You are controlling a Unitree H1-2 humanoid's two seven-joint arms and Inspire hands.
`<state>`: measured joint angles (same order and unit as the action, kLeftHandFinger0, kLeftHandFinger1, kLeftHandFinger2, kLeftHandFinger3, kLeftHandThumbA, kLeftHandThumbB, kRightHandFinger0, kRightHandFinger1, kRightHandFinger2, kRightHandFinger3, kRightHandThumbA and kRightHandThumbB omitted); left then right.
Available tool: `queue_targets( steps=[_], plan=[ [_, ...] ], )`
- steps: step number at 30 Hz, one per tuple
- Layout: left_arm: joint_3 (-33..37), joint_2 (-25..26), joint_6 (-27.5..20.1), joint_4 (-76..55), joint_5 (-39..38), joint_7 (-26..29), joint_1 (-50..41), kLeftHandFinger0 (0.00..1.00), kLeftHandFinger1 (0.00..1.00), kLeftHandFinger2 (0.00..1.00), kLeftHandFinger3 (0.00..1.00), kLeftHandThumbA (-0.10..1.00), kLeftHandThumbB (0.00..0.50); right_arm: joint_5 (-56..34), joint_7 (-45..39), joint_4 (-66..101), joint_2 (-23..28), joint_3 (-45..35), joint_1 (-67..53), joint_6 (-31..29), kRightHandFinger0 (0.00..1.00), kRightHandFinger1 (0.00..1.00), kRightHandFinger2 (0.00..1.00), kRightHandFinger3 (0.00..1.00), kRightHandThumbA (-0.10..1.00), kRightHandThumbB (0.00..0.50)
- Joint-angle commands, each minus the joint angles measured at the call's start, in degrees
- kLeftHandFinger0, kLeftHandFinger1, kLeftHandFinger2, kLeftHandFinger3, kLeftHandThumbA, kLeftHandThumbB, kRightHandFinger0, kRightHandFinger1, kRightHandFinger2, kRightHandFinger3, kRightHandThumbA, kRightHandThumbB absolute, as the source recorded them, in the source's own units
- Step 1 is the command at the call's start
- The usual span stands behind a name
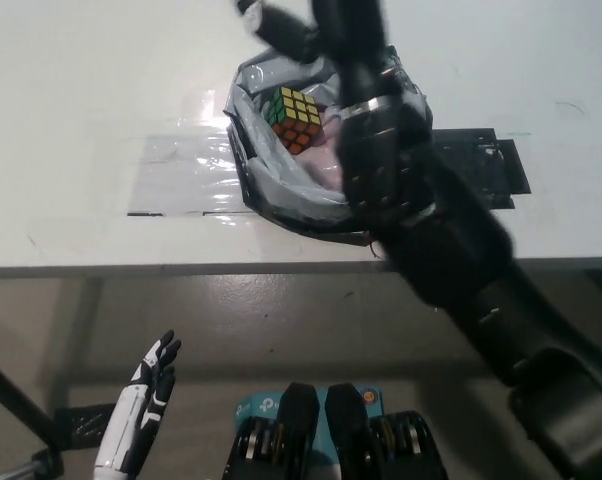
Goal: Use the right hand to pick up a rubix's cube and place it into a plastic bag and lift the bag
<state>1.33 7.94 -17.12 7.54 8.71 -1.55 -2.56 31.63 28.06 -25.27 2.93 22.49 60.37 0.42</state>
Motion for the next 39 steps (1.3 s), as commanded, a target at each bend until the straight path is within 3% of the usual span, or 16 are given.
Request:
queue_targets(
  steps=[1,7,12,20,30,39],
  plan=[
    [0.1,0.8,-2.4,-0.8,-0.6,-0.3,0.7,1.0,1.0,1.0,1.0,1.0,0.241,3.4,-3.1,2.0,3.8,-2.9,-0.9,6.4,1.0,1.0,1.0,1.0,0.72,0.37],
    [0.0,0.4,-1.7,-1.0,-0.9,0.0,0.2,1.0,1.0,1.0,1.0,1.0,0.248,2.6,-4.5,-1.4,6.3,-4.8,-5.5,7.7,1.0,1.0,1.0,1.0,0.69,0.391],
    [0.0,0.3,-2.4,-0.1,-1.5,-0.1,0.2,1.0,1.0,1.0,1.0,1.0,0.248,3.7,-5.5,-3.2,7.3,-4.5,-8.2,10.0,1.0,1.0,1.0,1.0,0.74,0.375],
    [0.5,-0.2,-2.2,-0.2,-0.4,0.3,-0.7,1.0,1.0,1.0,1.0,1.0,0.255,2.4,-5.7,-6.9,5.7,-5.2,-10.2,10.0,1.0,1.0,1.0,1.0,0.74,0.4],
    [0.9,0.2,-3.2,0.4,-0.8,0.0,-0.4,1.0,1.0,1.0,1.0,1.0,0.258,1.0,-6.6,-7.6,3.3,-6.8,-10.7,11.4,1.0,1.0,1.0,1.0,0.83,0.415],
    [1.0,0.4,-2.5,0.1,-0.3,0.1,-0.1,1.0,1.0,1.0,1.0,1.0,0.204,-0.4,-8.2,-5.0,2.7,-8.9,-9.8,11.1,1.0,1.0,1.0,1.0,0.87,0.416]
  ],
)
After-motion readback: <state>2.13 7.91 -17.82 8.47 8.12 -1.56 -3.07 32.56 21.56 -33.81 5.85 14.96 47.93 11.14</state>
